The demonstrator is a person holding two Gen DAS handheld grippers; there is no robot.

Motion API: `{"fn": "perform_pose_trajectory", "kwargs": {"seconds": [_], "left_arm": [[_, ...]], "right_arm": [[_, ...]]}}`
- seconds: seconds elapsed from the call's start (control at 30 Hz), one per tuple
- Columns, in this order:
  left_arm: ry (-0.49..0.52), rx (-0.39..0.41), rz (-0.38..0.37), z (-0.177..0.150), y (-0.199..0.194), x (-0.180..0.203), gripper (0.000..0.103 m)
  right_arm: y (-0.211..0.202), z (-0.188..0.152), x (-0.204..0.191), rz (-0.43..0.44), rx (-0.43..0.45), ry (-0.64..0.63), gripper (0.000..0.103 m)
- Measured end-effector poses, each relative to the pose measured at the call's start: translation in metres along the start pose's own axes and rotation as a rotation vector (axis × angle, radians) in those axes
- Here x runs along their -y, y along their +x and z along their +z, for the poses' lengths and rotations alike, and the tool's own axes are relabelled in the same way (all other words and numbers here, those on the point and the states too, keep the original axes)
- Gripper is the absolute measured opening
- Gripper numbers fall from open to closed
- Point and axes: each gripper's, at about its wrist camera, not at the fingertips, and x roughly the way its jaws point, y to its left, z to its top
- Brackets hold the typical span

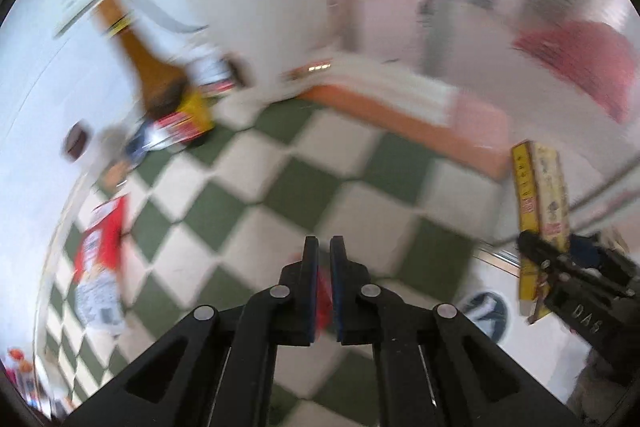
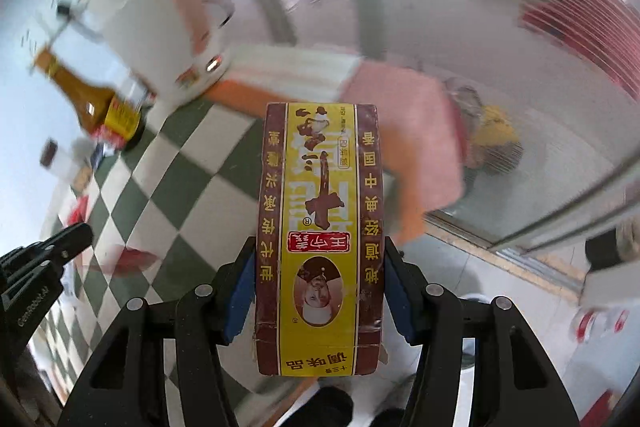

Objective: Collect trash

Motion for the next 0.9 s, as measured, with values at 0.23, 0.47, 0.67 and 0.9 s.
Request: {"fn": "perform_pose_trajectory", "kwargs": {"seconds": [0.23, 0.47, 0.67, 0.9], "left_arm": [[0.214, -0.027, -0.183, -0.005, 0.003, 0.142, 0.002], [0.204, -0.12, -0.268, -0.033, 0.025, 0.2, 0.01], [0.021, -0.133, -0.142, -0.026, 0.045, 0.106, 0.016], [-0.307, -0.188, -0.119, -0.034, 0.073, -0.041, 0.056]], "right_arm": [[-0.045, -0.068, 0.138, -0.046, -0.001, 0.243, 0.06], [-0.045, -0.16, 0.26, -0.096, -0.096, 0.483, 0.06], [-0.032, -0.168, 0.265, -0.017, -0.133, 0.508, 0.06], [-0.01, -0.083, 0.155, 0.133, -0.072, 0.32, 0.06]]}}
